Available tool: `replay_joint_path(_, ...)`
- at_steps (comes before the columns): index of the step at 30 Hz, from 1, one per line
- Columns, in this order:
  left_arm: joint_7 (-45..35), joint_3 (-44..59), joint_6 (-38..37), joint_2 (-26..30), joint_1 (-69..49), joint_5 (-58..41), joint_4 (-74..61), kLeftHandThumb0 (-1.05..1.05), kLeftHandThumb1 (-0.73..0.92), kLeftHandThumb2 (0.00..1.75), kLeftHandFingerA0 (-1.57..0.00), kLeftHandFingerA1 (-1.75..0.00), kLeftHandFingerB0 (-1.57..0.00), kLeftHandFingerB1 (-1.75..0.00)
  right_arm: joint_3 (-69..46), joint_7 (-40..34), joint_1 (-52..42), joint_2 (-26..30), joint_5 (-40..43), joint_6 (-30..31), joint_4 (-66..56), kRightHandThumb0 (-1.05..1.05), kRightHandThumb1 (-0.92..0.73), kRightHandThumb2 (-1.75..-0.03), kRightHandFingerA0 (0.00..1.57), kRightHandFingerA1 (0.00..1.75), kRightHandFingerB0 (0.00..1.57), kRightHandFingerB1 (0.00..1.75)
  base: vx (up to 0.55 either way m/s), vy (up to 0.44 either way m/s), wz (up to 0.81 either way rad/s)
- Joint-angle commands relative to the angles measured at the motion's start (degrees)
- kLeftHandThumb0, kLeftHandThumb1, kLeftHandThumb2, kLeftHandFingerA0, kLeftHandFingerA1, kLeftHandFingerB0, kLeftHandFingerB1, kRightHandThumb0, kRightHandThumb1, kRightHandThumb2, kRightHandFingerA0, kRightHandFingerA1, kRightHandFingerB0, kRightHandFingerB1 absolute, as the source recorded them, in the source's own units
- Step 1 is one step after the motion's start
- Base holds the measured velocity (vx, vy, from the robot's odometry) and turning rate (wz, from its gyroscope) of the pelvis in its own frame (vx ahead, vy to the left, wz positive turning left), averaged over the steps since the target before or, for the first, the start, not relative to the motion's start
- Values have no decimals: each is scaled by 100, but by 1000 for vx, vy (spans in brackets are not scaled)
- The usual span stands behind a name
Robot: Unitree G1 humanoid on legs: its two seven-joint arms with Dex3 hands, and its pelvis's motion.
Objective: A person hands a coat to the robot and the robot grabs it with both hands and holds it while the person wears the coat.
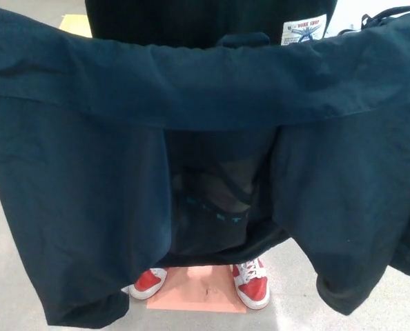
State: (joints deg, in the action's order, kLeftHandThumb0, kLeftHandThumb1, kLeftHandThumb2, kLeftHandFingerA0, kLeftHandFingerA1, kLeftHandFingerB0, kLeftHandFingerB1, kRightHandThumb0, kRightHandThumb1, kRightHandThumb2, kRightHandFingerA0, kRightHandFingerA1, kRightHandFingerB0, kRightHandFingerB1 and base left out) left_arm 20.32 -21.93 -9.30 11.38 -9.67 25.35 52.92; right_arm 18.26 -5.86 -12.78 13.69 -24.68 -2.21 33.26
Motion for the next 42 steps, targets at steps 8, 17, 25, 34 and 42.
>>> replay_joint_path(8,2410,663,-2874,1350,-1768,1306,-4326,-18,62,60,-78,-49,-70,-46,-1418,-1766,-2342,1132,-434,-3198,-3653,-7,-83,-64,102,69,75,57,0,0,0)
replay_joint_path(17,1900,2242,-3963,1201,-2353,824,-7036,-38,54,85,-80,-68,-70,-63,-2661,-1488,-2283,562,520,-4053,-5747,-18,-79,-63,106,66,81,61,0,0,0)
replay_joint_path(25,1055,3300,-3962,1207,-1949,-680,-8706,-35,46,54,-104,-59,-85,-55,-3361,-1400,-1643,344,897,-3907,-7089,-44,-67,-59,84,54,43,42,0,0,0)
replay_joint_path(34,313,4823,-3502,1984,-1733,-2024,-9955,-75,54,58,-58,-51,-63,-44,-4328,-649,-1167,937,1566,-2940,-8184,-73,-60,-91,43,57,12,44,0,0,0)
replay_joint_path(42,-158,5756,-2773,3094,-702,-3313,-9906,-96,43,55,-65,-61,-36,-42,-5163,-222,139,1882,1938,-1844,-8537,-78,-54,-95,23,55,2,23,0,0,0)
